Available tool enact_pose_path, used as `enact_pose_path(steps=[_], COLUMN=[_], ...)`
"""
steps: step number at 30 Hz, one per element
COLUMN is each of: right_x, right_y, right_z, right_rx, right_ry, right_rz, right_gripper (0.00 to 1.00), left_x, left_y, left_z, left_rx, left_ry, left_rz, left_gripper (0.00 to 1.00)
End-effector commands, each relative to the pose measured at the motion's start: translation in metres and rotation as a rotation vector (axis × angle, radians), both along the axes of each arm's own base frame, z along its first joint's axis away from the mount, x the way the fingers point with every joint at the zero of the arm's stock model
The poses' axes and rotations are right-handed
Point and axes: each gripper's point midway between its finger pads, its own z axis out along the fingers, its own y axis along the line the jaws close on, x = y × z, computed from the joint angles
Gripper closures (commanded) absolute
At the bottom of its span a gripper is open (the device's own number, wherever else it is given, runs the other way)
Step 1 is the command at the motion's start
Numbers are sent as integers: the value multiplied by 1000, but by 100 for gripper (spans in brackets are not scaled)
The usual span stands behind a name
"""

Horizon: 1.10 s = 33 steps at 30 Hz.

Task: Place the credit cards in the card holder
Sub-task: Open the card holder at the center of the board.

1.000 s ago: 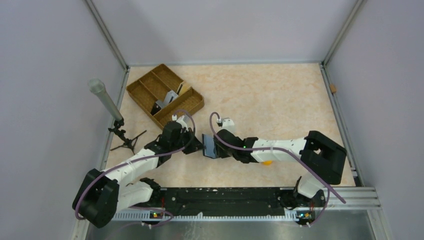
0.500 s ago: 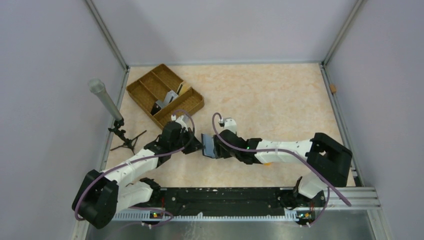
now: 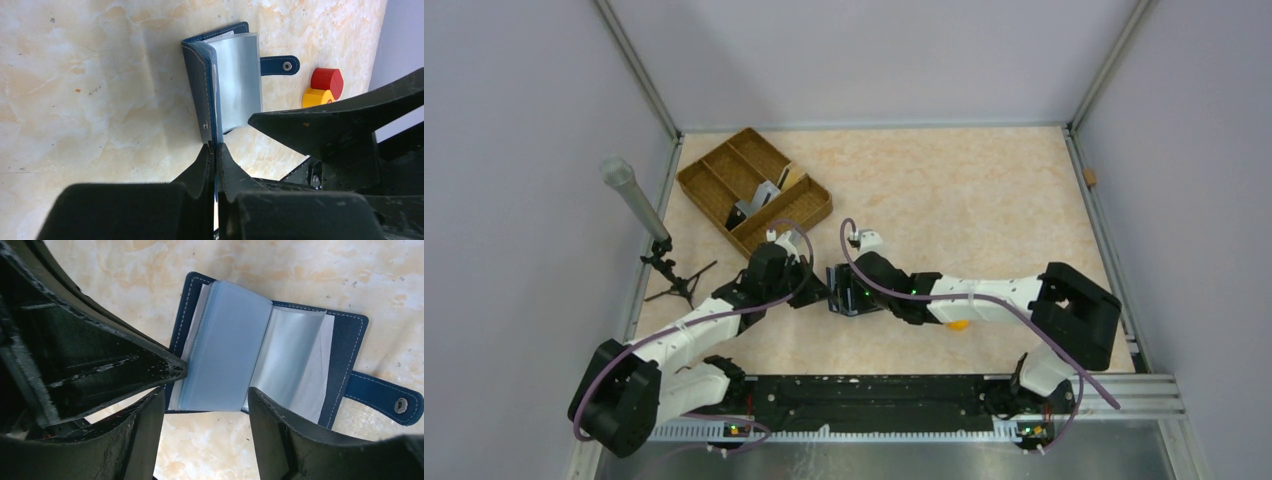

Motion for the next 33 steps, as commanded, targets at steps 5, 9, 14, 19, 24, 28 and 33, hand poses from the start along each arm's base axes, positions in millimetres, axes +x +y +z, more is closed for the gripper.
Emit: enact_pose_path(steps=[5,9,14,19,24,28,33], right_x=[6,5,4,1,1,3,4], right_y=[13,9,1,2,5,-1,-12], right_z=[-3,-6,-9,-2,10,7,3], right_rx=[-6,-10,-32,-7,41,22,-14], right_ry=[-11,-2,4,1,-15,-17,-14], right_rz=[-18,-32,-49,-36,-26,-49,-86], right_gripper=[42,46,48,46,46,51,54], left_x=[5,5,5,6,7,5,2], left_y=[-4,-3,-1,-1,0,2,4], left_z=[9,8,6,5,4,2,0], left_rx=[-21,-18,-11,-7,-4,4,12], left_ry=[-34,-32,-29,-30,-29,-18,-7], left_rz=[1,4,10,17,23,26,29], left_gripper=[100,100,100,100,100,100,100])
